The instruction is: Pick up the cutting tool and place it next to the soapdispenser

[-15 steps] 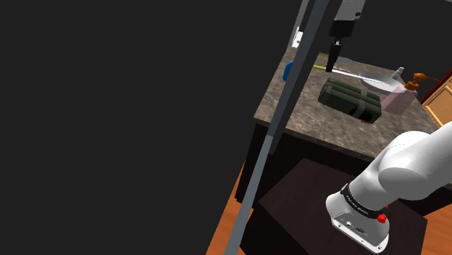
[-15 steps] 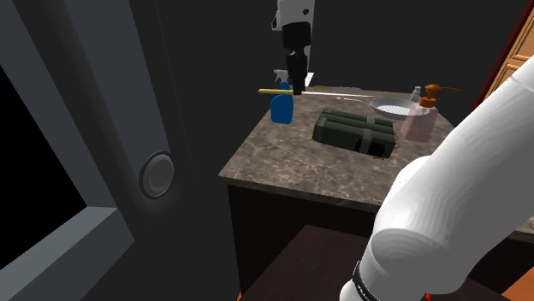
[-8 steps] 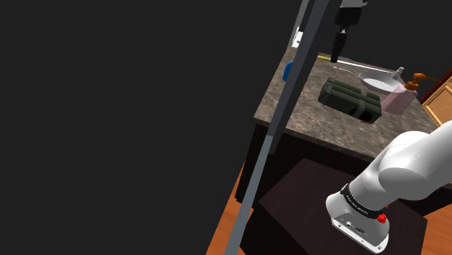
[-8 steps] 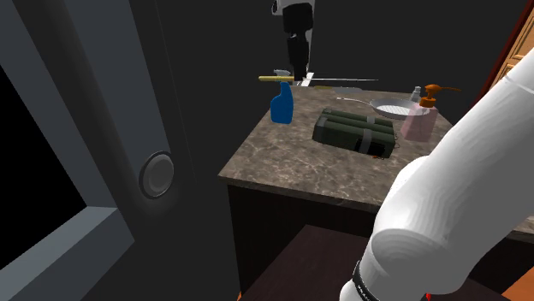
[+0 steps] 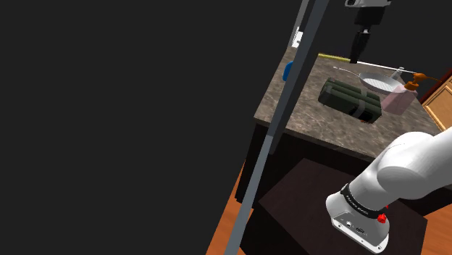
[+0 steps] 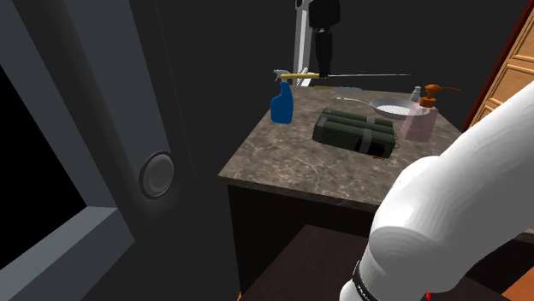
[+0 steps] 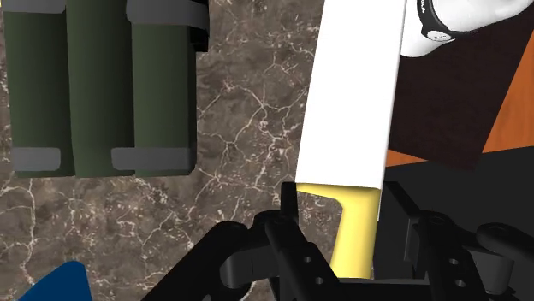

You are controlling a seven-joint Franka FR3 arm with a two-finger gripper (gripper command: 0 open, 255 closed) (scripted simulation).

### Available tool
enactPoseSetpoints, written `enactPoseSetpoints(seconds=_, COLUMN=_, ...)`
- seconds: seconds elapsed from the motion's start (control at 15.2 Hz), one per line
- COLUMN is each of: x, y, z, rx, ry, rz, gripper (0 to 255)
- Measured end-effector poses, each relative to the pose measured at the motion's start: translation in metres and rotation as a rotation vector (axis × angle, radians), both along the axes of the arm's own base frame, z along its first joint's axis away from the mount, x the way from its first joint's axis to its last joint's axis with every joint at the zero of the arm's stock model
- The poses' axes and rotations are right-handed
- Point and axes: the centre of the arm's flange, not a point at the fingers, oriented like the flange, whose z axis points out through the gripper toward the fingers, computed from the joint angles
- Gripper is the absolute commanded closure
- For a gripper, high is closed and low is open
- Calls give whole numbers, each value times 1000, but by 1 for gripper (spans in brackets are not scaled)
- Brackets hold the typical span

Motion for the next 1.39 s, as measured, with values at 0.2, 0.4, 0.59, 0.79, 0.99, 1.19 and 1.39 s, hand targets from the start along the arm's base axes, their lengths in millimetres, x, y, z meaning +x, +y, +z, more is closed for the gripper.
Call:
enactPoseSetpoints(seconds=0.2, x=-34, y=-19, z=0, rx=0, ry=0, rz=0, gripper=255)
enactPoseSetpoints(seconds=0.4, x=-69, y=-42, z=0, rx=0, ry=0, rz=0, gripper=255)
enactPoseSetpoints(seconds=0.59, x=-103, y=-65, z=2, rx=0, ry=0, rz=0, gripper=255)
enactPoseSetpoints(seconds=0.79, x=-135, y=-84, z=2, rx=0, ry=0, rz=0, gripper=255)
enactPoseSetpoints(seconds=0.99, x=-167, y=-105, z=2, rx=0, ry=-1, rz=0, gripper=255)
enactPoseSetpoints(seconds=1.19, x=-200, y=-125, z=2, rx=0, ry=0, rz=0, gripper=255)
enactPoseSetpoints(seconds=1.39, x=-233, y=-149, z=1, rx=0, ry=0, rz=0, gripper=255)
